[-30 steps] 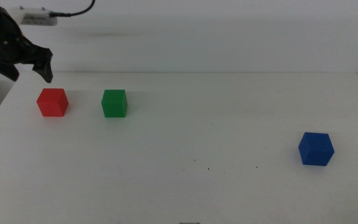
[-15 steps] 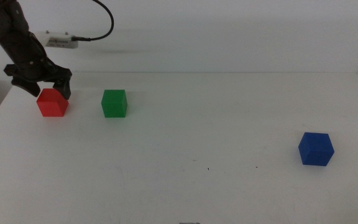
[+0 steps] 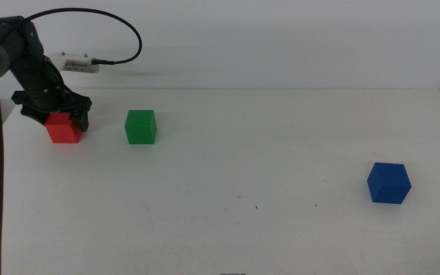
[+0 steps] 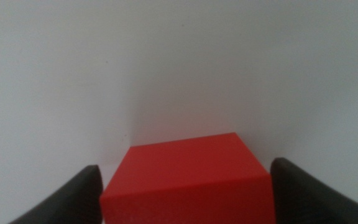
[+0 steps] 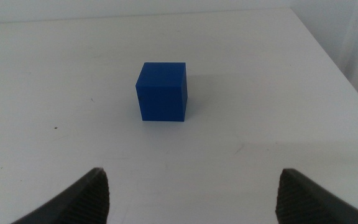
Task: Stack red cubes first, then green, then blue cubes in a specific spot.
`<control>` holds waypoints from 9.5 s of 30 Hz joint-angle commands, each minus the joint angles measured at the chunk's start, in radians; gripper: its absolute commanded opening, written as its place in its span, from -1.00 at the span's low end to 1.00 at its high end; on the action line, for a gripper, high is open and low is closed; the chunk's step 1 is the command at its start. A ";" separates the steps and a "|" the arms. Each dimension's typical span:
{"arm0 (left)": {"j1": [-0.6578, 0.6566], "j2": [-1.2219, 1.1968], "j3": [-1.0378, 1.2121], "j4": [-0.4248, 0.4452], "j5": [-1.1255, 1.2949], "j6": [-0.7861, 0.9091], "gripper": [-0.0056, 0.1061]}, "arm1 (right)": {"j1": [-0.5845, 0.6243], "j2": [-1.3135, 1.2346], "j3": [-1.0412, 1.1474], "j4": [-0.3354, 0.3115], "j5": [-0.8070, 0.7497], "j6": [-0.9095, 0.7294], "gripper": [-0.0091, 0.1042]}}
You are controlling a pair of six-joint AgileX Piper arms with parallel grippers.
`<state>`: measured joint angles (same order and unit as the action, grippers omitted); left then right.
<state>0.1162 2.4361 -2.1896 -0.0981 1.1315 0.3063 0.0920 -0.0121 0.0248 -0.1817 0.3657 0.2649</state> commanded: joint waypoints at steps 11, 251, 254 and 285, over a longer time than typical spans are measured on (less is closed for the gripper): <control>-0.005 -0.095 -0.033 -0.013 0.014 -0.058 -0.74 | -0.008 -0.015 -0.008 -0.024 -0.046 -0.013 0.82; -0.522 -0.543 0.336 0.331 -0.094 -0.750 -0.86 | -0.008 -0.015 -0.008 -0.024 -0.046 -0.013 0.82; -0.587 -0.629 0.433 0.347 -0.103 -0.840 -0.86 | -0.008 -0.015 -0.008 -0.024 -0.046 -0.013 0.82; -0.953 -0.575 0.552 0.411 -0.163 -1.234 -0.86 | -0.008 -0.015 -0.008 -0.024 -0.046 -0.013 0.82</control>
<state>-0.8312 1.9057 -1.5998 0.2945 1.0045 -0.9157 0.0912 -0.0121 0.0248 -0.1826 0.3657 0.2649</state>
